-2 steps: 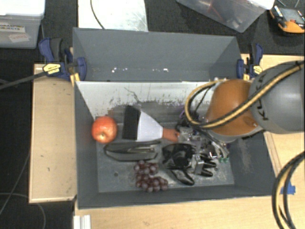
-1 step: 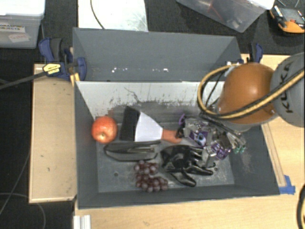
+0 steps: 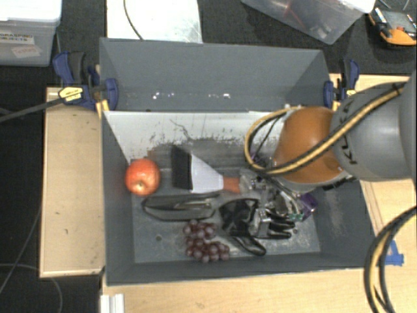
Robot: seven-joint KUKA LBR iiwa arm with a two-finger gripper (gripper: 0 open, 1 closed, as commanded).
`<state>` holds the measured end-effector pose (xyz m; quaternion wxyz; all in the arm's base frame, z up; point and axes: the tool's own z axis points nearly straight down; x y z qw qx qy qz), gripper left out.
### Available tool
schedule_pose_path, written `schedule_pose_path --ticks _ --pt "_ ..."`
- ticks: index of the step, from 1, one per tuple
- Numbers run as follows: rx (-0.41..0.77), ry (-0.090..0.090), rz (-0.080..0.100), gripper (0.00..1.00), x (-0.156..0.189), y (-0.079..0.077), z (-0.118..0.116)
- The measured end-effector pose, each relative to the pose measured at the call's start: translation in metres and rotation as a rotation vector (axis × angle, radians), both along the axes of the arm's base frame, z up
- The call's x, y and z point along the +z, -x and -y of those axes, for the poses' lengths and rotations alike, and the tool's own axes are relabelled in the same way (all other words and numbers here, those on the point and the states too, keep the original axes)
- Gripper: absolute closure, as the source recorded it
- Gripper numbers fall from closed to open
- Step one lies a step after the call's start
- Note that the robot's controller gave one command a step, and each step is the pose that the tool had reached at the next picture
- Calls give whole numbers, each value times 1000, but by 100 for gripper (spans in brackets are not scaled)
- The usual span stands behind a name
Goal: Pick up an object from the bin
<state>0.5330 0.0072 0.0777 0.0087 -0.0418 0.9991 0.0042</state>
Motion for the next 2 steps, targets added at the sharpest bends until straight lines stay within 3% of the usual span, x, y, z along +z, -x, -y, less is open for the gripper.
schedule_pose_path --ticks 1,2 --pt "267 9 14 100 -6 18 9" --pt "267 9 14 100 -6 18 9"
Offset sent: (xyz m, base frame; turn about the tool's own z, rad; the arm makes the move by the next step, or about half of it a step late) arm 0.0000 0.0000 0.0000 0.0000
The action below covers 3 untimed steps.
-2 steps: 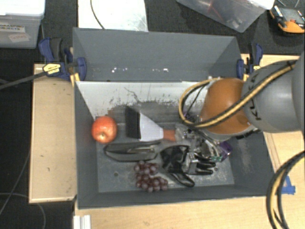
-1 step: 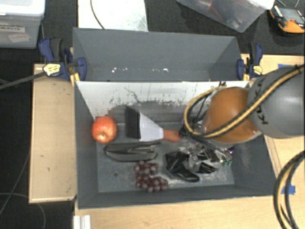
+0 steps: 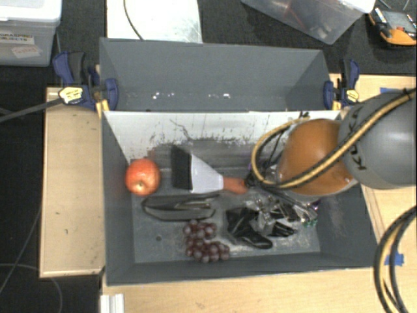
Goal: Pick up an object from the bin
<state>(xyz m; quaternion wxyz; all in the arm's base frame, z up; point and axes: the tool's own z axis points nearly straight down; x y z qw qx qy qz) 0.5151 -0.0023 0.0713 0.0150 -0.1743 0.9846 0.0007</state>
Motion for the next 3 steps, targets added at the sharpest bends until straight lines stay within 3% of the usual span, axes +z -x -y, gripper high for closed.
schedule_pose_path --ticks 1,2,3 --pt "181 3 3 100 0 12 27" --pt "175 5 -10 100 18 10 22" --pt "680 16 -4 100 109 -5 -21"
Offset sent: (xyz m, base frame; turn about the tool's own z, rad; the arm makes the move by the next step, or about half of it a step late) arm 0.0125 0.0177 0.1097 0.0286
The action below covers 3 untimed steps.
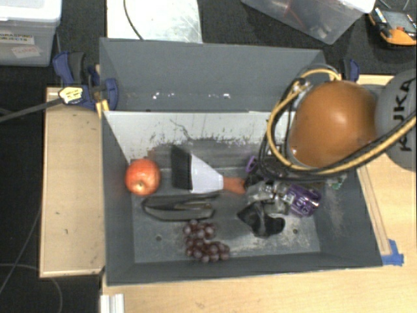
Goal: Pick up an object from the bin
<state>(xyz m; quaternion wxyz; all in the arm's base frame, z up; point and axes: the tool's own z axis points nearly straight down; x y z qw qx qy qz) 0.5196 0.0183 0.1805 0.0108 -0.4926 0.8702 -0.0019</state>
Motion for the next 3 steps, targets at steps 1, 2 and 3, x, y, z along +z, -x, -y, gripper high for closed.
schedule_pose_path --ticks 1,2,3 --pt "0 0 0 100 0 0 0" --pt "149 2 4 100 34 30 14" --pt "73 -1 2 100 36 24 17"
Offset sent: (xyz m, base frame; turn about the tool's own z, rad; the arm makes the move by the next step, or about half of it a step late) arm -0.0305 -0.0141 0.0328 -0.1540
